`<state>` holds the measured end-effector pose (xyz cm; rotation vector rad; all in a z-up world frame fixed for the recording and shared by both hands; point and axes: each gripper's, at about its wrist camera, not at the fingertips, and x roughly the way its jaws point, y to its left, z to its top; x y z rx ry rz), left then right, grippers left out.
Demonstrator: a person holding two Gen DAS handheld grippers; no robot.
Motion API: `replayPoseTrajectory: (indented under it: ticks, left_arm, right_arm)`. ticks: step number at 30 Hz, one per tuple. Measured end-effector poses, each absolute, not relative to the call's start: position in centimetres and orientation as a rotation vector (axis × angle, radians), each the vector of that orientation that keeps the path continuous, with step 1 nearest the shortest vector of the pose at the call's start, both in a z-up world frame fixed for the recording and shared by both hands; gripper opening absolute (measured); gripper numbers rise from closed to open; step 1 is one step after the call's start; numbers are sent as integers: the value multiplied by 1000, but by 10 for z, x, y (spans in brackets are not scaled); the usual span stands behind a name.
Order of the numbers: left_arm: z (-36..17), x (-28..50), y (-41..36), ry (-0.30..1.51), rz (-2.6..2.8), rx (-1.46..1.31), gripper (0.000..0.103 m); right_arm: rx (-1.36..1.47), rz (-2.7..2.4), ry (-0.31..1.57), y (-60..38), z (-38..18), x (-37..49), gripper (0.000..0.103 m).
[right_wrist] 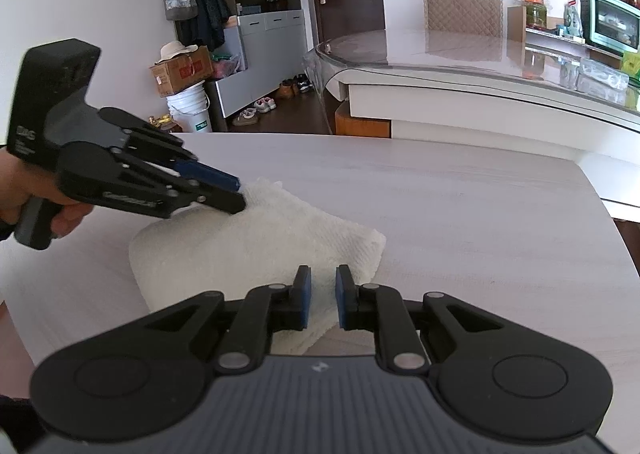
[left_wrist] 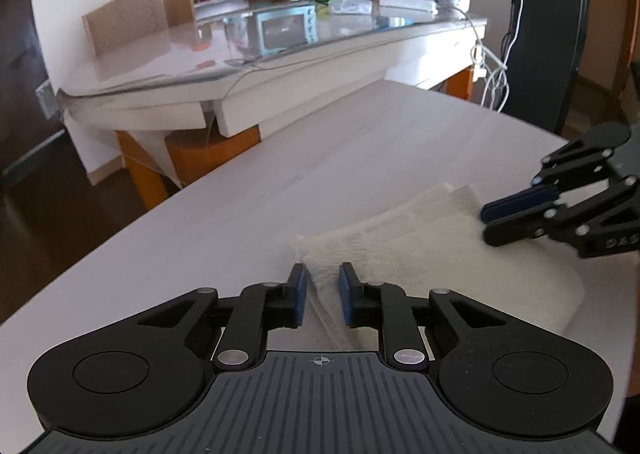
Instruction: Fold towel
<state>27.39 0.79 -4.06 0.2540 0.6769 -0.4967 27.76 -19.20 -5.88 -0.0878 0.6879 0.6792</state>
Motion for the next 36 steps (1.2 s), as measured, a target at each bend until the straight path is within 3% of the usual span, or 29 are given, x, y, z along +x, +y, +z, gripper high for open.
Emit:
replayPoseTrajectory:
  ticks: [17,30,36]
  left_arm:
    - [-23,206,15,626,-561,321,24]
    - [-44,190,13,652,-483,330,26]
    - [-40,186,17,634,-464,269,37]
  right_arm:
    - [-15,708,647,-196,-40,248,15]
    - [-67,740,691,-178,-49,202,15]
    - [-43,733,713,-184,-56,202,12]
